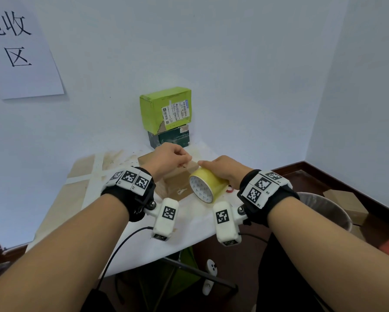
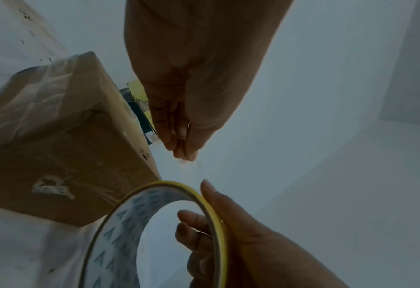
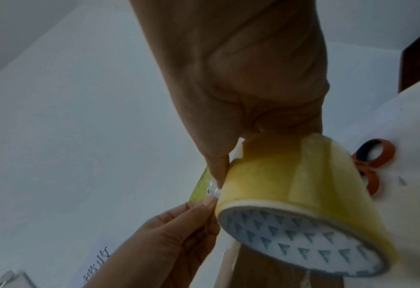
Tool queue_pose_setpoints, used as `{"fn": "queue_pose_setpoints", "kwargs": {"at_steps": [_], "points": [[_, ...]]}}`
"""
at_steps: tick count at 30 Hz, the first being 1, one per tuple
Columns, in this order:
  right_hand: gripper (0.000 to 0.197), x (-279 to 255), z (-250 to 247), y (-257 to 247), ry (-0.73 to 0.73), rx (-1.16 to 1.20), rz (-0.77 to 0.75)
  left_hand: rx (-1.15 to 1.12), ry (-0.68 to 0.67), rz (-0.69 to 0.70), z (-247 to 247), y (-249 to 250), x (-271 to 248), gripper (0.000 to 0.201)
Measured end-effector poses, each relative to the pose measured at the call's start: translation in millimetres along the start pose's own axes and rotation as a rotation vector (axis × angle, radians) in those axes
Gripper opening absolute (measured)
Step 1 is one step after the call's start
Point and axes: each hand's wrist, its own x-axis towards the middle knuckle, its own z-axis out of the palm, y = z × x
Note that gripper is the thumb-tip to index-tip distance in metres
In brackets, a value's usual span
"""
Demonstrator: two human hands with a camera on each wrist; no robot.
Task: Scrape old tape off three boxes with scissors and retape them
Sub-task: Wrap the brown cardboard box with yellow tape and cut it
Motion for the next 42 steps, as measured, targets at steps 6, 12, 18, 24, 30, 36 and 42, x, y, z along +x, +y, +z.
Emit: {"fn": "queue_pose_setpoints", "kwargs": {"at_steps": [6, 12, 18, 24, 30, 36, 42], "points": [[0.051, -6.9, 2.6, -4.4, -0.179, 0.121, 0.025, 0.046, 0.066, -0.029, -6.7, -0.1, 2.3, 0.016], [0.054, -15.3, 3.4, -12.9, -0.230, -0.072, 0.010, 0.133, 0.070, -0.018, -4.5, -2.4, -0.2, 0.008], [0.036, -11.6, 1.6, -14.8, -0.210, -0.215, 0.038, 0.140, 0.087, -0.005, -3.5, -3.9, 1.5, 0.008], [0.044, 1.7, 9.3, -7.2, -0.221, -0.164, 0.085, 0.104, 0.067, -0.010, -7.6, -7.7, 9.3, 0.013], [0.052, 8.6, 14.1, -11.3, -0.135, -0.237, 0.018, 0.010, 0.037, -0.081, -13.3, -16.0, 19.1, 0.020], [0.048, 11.0, 16.0, -19.1, -0.110, -0.321, -0.015, 0.058, 0.029, -0.134, -12.2, -18.0, 28.6, 0.018], [0.046, 11.1, 16.4, -24.8, -0.109, -0.374, -0.008, 0.226, 0.057, -0.113, -5.6, -22.9, 28.2, 0.031]]}}
